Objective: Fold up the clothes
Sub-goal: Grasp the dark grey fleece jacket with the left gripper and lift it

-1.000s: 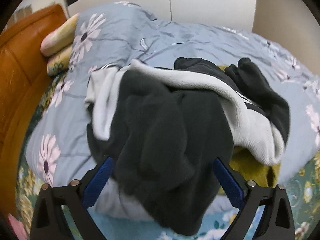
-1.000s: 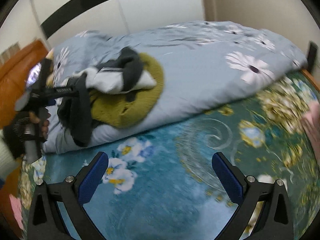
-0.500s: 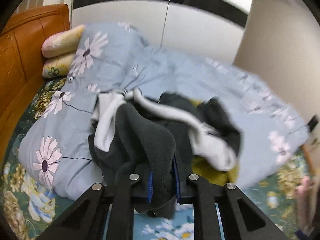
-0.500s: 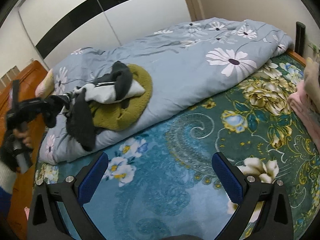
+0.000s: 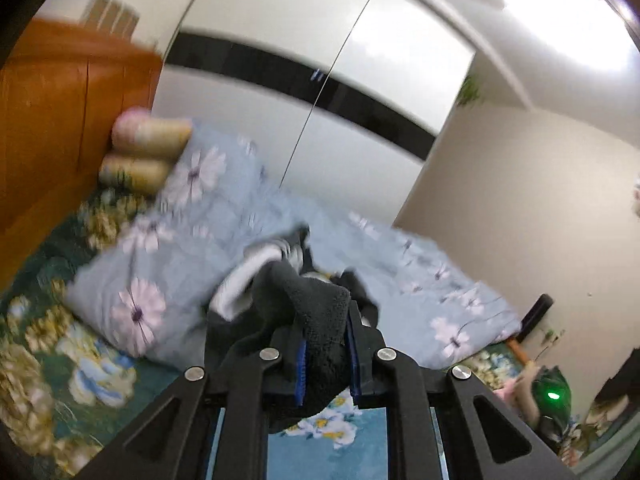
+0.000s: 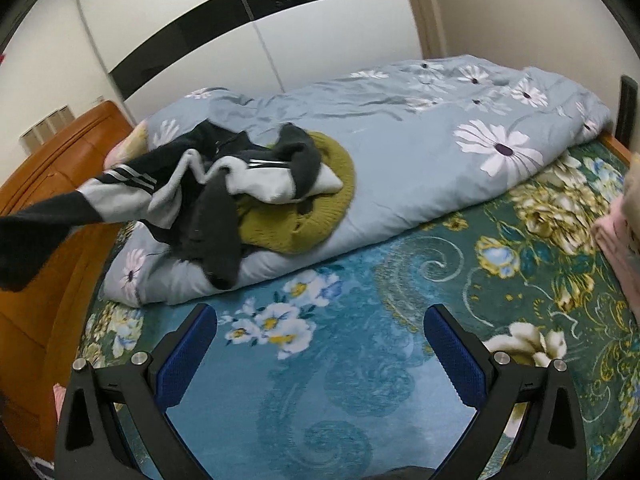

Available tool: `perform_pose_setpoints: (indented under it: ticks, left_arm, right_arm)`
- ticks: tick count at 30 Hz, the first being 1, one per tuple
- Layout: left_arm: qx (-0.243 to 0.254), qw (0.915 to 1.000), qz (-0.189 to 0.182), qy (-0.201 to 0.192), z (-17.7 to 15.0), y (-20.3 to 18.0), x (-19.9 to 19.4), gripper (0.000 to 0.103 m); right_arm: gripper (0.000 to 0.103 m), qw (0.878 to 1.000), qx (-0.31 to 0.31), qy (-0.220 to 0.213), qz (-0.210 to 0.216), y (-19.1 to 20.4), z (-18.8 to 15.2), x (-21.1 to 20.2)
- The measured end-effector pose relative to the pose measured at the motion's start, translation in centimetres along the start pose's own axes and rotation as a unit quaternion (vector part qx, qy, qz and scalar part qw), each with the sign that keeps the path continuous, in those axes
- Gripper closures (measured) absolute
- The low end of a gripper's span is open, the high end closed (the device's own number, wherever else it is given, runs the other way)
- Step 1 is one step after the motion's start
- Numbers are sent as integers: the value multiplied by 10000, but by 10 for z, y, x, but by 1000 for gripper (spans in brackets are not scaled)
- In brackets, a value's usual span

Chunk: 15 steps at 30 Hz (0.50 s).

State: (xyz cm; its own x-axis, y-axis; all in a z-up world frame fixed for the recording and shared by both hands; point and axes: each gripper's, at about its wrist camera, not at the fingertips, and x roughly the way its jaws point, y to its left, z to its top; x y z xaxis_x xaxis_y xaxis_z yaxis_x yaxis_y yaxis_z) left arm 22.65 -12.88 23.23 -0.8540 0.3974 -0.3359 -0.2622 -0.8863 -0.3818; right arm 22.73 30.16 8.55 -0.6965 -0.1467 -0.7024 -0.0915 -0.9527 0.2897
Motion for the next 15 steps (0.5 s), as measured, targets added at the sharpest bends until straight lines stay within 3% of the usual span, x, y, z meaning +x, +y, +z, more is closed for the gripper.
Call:
perform_pose_setpoints:
  ticks: [6, 9, 13, 15]
  left_arm:
    - [-182, 9956, -232, -887, 32, 13, -104, 87]
    - [-169, 9932, 44, -1147, 35, 27, -139, 87]
    - [-324, 9919, 844, -898, 18, 68, -130, 86]
    - [-770, 9882, 1268, -379, -5, 106, -103, 86]
  right_arm:
    - [0, 9993, -302, -14, 240, 34, -3, -7]
    - [0, 9988, -404, 36, 288, 45, -8, -7]
    - [0, 9985, -410, 196, 302, 52, -16, 0]
    - [0, 9985, -406, 252, 279, 53, -19, 2]
